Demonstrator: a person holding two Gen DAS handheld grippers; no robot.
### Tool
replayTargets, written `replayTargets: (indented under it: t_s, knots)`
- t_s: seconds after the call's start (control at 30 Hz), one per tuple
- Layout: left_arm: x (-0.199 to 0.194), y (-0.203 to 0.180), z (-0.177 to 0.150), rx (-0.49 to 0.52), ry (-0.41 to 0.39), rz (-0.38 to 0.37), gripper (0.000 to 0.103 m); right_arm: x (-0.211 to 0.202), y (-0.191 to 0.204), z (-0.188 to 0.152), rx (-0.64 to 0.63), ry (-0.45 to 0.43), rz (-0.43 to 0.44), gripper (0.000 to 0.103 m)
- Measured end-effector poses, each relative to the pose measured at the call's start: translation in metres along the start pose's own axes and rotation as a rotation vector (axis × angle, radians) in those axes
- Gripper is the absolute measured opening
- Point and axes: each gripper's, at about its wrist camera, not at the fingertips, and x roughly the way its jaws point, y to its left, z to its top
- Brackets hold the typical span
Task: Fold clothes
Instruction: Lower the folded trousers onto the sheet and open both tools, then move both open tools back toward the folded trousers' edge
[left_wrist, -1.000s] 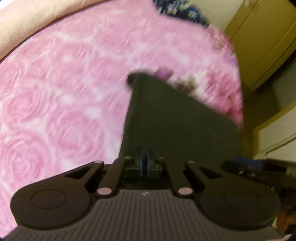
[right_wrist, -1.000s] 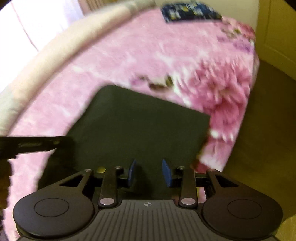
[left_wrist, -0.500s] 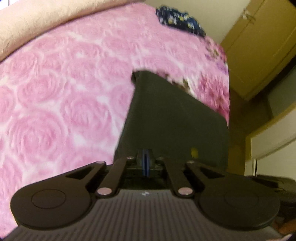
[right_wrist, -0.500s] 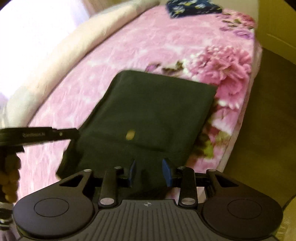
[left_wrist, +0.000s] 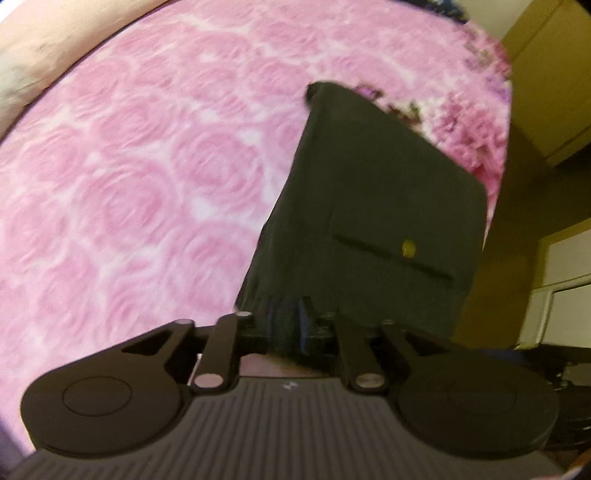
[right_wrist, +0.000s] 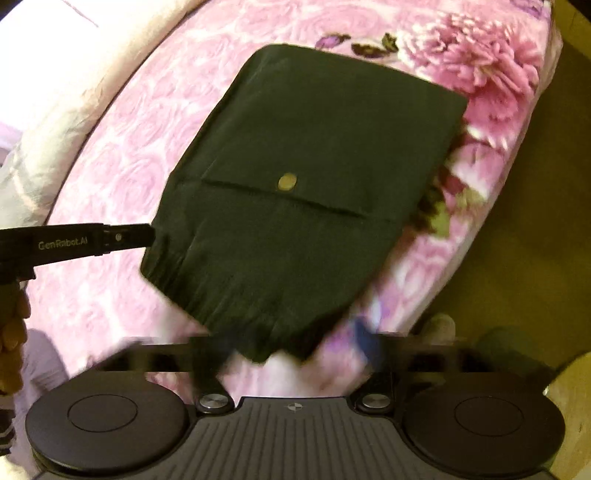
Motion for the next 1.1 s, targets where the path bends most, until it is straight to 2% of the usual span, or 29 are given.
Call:
replayTargets:
  t_s: [0.03,0.1,0.23,0.5,0.83,1.1]
  knots:
    - [-0.006,-0.003,-0.004,-0.013,0.021,0.016,0.017,-0.005,0.000,0.001,0.001,0.018,0.006,0.086]
    - [-0.018,-0.010,-0.012,-0.045,0.053,0.036,0.027,-0.014,0.000,0.004,0.004,0.054,0.018,0.086]
    - [-0.045,-0.022,-0.025,-0.095,0.060,0.055,0.029,-0.033,0.000,0.012,-0.026,0.087,0.007,0.086]
    - [-0.083,-0.048,-0.030,-0.230,0.014,0.110,0.034,-0.064,-0.004,0.024,-0.142,0.104,-0.034,0.086]
    - [-0.115,-0.096,-0.054,-0.421,-0.067,0.192,0.038,-0.092,-0.024,0.030,-0.357,0.098,0.021,0.086]
    - [-0.133,-0.139,-0.058,-0.463,-0.116,0.231,0.038,-0.113,-0.057,0.039,-0.394,0.091,0.060,0.086]
